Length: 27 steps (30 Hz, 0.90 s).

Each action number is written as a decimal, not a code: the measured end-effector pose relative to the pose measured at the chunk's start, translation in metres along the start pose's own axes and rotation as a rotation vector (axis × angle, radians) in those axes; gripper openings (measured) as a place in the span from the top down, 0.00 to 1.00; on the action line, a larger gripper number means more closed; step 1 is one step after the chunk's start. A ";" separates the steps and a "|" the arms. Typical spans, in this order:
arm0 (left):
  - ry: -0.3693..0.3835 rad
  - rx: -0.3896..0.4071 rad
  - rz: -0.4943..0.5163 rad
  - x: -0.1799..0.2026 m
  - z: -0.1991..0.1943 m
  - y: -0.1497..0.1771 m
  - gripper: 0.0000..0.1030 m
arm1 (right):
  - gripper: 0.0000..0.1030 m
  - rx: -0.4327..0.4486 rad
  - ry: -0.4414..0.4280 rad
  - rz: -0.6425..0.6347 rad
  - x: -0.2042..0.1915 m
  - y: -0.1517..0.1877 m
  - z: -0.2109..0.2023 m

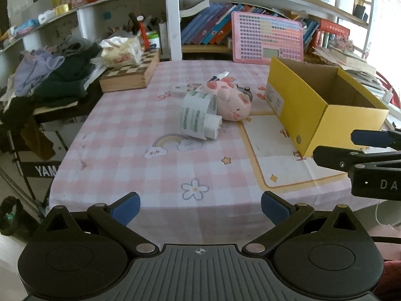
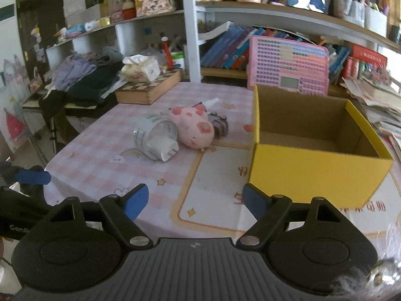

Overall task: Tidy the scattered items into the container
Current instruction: 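Reach the left tool to the tape roll while the right tool approaches the pink plush pig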

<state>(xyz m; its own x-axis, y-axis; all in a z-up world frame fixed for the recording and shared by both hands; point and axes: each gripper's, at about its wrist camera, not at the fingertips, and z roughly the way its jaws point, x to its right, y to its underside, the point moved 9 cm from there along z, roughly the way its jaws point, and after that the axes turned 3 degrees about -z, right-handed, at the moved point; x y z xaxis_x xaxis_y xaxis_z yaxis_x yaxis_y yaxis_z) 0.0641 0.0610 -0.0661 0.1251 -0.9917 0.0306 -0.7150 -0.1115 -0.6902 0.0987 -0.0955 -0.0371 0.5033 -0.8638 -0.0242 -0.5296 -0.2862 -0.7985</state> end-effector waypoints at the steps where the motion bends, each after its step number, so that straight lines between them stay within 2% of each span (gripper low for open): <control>1: 0.002 0.003 -0.002 0.000 0.002 -0.002 0.00 | 0.22 0.001 -0.005 -0.008 -0.001 -0.002 0.002; 5: 0.010 0.035 -0.003 0.001 0.009 -0.012 0.00 | 0.26 0.004 -0.019 -0.042 -0.001 -0.012 0.015; 14: -0.009 0.085 0.036 0.003 0.035 -0.045 0.00 | 0.27 -0.016 -0.047 -0.065 0.013 -0.045 0.058; 22: -0.019 0.086 0.016 -0.001 0.064 -0.071 0.01 | 0.27 -0.012 -0.087 -0.118 0.014 -0.078 0.093; 27: -0.031 0.087 0.013 -0.002 0.083 -0.083 0.02 | 0.27 -0.058 -0.136 -0.114 0.011 -0.094 0.120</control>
<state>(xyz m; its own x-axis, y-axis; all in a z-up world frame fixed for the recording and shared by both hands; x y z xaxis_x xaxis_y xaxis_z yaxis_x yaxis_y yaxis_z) 0.1804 0.0773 -0.0686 0.1386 -0.9904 -0.0005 -0.6544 -0.0912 -0.7506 0.2361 -0.0279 -0.0344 0.6479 -0.7615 -0.0191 -0.5003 -0.4064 -0.7646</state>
